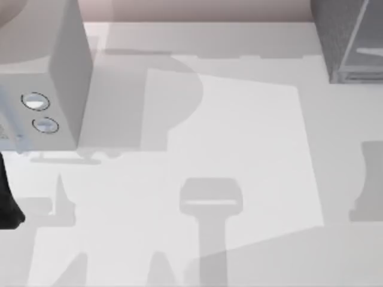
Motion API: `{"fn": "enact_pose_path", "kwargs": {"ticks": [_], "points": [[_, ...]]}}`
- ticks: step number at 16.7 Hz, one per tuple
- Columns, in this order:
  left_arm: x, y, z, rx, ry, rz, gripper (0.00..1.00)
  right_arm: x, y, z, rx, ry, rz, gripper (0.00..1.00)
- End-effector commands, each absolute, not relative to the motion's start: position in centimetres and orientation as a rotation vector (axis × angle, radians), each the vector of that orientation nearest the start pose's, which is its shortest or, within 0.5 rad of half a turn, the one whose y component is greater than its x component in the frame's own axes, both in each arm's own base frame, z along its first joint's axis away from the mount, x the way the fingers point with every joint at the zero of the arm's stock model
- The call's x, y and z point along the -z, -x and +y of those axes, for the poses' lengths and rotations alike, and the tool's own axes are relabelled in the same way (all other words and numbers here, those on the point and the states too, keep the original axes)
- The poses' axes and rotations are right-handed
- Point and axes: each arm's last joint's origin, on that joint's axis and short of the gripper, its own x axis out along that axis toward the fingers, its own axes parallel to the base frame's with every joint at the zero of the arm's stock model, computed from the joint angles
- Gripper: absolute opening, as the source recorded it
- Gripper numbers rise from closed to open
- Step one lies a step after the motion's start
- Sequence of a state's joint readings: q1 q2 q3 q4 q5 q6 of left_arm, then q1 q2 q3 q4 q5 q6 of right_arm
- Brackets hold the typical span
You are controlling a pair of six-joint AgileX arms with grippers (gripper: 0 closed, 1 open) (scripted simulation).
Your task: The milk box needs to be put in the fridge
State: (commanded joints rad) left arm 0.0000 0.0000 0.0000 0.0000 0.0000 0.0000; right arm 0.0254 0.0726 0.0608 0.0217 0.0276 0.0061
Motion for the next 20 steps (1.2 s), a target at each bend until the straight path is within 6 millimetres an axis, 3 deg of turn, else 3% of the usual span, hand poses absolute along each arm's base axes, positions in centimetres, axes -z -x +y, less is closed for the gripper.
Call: {"fn": "enact_pose_path", "kwargs": {"ticks": [3, 10, 16, 20], "points": [[-16.0, -10.6, -0.1, 0.000, 0.000, 0.000, 1.00, -16.1, -10.6, -0.1, 0.000, 0.000, 0.000, 0.00], [-16.0, -10.6, -0.1, 0.000, 0.000, 0.000, 1.00, -16.2, -10.6, -0.1, -0.003, -0.003, -0.002, 0.00], [-16.0, -10.6, -0.1, 0.000, 0.000, 0.000, 1.00, -20.8, -12.3, -0.4, -0.013, 0.001, -0.055, 0.00], [-16.0, -10.6, -0.1, 0.000, 0.000, 0.000, 1.00, -24.3, -16.6, -1.1, -0.009, 0.008, -0.060, 0.00]]}}
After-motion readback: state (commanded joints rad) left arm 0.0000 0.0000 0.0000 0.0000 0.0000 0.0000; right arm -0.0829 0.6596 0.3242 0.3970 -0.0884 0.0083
